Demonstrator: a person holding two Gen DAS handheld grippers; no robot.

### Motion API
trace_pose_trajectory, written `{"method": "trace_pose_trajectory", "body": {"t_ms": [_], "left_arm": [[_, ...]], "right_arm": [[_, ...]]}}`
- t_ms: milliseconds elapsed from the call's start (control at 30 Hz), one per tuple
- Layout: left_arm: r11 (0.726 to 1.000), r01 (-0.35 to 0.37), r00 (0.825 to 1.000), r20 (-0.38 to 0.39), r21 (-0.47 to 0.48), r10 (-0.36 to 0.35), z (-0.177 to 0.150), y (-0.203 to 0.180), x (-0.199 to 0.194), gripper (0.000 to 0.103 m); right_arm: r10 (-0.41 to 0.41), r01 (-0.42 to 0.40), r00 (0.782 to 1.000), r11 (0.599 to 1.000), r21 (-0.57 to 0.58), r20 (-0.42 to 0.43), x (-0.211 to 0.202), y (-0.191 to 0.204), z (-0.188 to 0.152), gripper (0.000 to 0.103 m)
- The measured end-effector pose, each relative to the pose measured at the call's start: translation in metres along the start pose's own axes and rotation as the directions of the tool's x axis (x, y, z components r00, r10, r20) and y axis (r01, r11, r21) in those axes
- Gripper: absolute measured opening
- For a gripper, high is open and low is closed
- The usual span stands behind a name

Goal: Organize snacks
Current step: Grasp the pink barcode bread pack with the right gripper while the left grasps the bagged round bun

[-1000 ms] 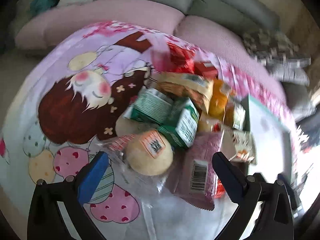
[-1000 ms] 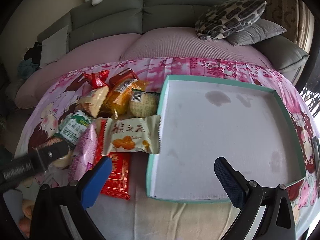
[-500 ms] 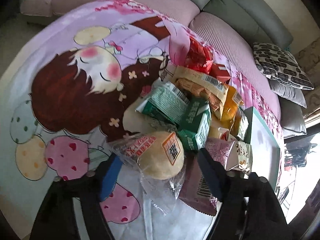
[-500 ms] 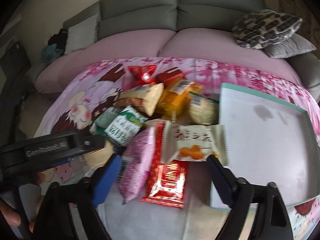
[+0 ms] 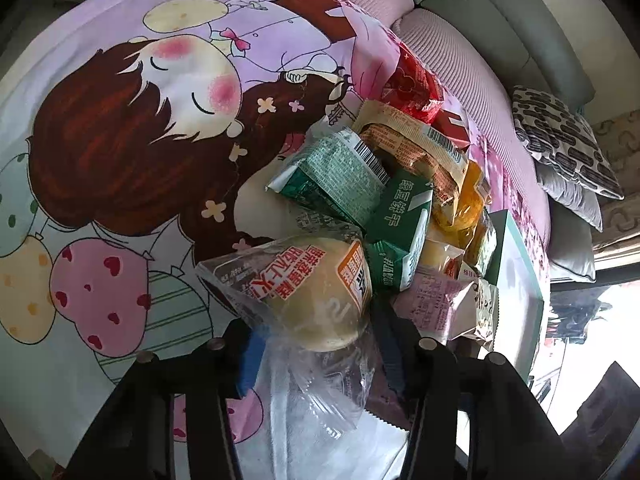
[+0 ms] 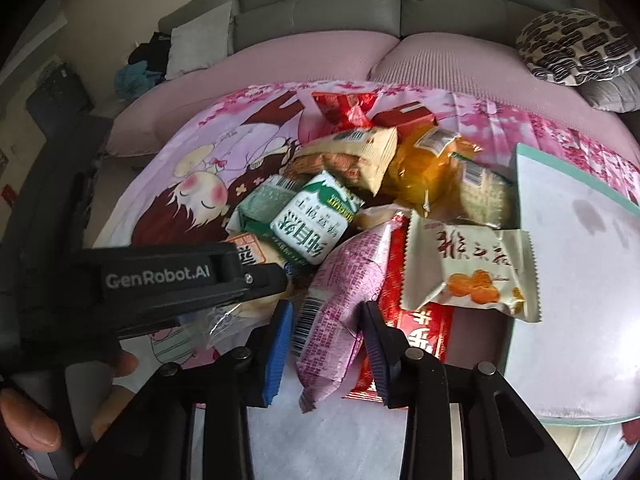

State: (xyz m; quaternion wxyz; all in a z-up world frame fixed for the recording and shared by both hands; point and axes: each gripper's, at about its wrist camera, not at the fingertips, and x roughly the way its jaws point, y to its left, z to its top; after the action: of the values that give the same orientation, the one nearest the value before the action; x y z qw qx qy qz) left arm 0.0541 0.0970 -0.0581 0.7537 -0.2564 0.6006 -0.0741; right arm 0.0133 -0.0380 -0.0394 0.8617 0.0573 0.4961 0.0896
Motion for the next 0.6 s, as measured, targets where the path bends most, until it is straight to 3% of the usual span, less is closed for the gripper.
{"method": "trace_pose_trajectory", "body": {"t_ms": [367, 600], "left_arm": [[1.0, 0.018, 1.0, -0.008, -0.017, -0.018, 0.005, 0.009, 0.004, 0.051], [1.0, 0.006, 1.0, 0.009, -0.011, -0.006, 0.004, 0.005, 0.001, 0.048]], "right_arm": [[0.018, -0.015, 0.999, 0.997, 0.069, -0.049, 0.021, -0.011, 0.002, 0.038], [0.021, -0.018, 0.999, 0.996, 0.086, -0.038, 0.018, -0.013, 0.0, 0.037]]}}
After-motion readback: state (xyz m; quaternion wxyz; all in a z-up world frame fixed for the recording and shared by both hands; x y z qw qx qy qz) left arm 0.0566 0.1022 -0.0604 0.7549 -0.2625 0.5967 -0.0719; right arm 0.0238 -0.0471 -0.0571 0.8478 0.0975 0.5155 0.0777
